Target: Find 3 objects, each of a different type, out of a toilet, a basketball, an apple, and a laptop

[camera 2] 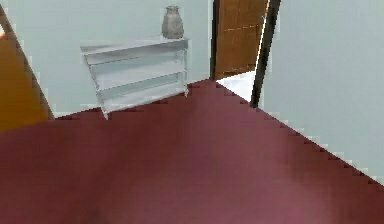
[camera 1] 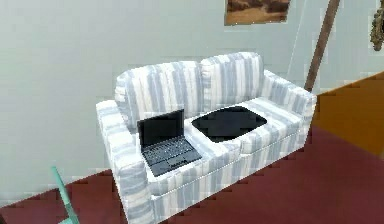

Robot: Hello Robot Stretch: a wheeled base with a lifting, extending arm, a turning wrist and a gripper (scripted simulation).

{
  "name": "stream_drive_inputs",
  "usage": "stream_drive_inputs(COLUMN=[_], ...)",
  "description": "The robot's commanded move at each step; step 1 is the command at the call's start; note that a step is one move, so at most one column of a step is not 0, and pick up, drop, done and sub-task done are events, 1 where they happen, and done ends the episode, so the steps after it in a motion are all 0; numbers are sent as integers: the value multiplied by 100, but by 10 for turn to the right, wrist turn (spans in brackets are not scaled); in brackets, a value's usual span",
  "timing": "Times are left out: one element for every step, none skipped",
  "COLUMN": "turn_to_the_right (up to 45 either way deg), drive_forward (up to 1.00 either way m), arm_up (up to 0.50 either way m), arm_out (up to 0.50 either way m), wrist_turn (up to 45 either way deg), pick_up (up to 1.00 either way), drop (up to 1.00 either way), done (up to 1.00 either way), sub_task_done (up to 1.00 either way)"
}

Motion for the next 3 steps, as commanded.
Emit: stream_drive_inputs(turn_to_the_right=[0, 450, 450], drive_forward=[0, 0, 0], arm_up=[0, 0, 0], arm_out=[0, 0, 0], wrist_turn=[0, 0, 0], pick_up=[0, 0, 0], drop=[0, 0, 0], done=[0, 0, 0], sub_task_done=[100, 0, 0])
